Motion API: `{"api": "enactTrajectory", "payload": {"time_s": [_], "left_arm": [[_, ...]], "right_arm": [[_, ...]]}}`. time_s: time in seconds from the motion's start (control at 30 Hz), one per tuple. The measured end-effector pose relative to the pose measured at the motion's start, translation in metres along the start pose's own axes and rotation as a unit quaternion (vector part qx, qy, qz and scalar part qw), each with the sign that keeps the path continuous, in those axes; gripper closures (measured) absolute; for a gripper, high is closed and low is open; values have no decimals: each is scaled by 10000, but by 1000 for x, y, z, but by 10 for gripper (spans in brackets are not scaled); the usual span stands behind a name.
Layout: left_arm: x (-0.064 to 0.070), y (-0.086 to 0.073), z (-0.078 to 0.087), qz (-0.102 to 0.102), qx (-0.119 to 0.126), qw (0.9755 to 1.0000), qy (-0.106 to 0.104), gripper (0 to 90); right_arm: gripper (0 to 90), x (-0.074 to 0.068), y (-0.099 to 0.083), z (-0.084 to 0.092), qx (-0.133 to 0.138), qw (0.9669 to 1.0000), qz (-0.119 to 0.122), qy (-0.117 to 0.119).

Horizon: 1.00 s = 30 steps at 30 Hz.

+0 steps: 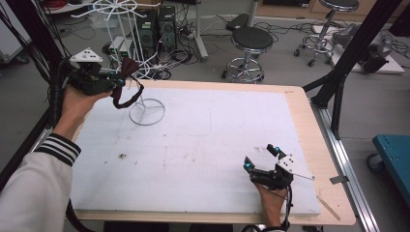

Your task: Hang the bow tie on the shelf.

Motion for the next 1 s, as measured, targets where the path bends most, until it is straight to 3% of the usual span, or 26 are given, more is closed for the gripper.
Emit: {"api": "enactTrajectory", "payload": {"time_s": [0.3, 0.57, 0.87, 0.93, 1.0], "left_arm": [[0, -1, -2, 1, -66, 9999, 85, 765], [-2, -1, -1, 164, -33, 9999, 38, 740], [-3, 0, 0, 295, 30, 9996, -42, 502], [-3, -1, -1, 381, 15, 9992, -105, 337], [-2, 0, -1, 365, 53, 9992, -123, 250]], "right_arm": [[15, 0, 0, 0, 3, 10000, 2, -2], [15, 0, 0, 0, 4, 10000, 8, -3], [15, 0, 0, 0, 6, 10000, 25, 4], [15, 0, 0, 0, -1, 10000, 23, 9], [15, 0, 0, 0, 11, 10000, 38, 6]]}}
Point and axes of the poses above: each handheld gripper's, and its own axes: z roughly backward along the jaws, y roughly out of its top, x roughly to its right, the point moved 5 cm from there along -z, roughly forward along the jaws, and after that the axes turned 5 degrees about -y, right-handed, at the moved point
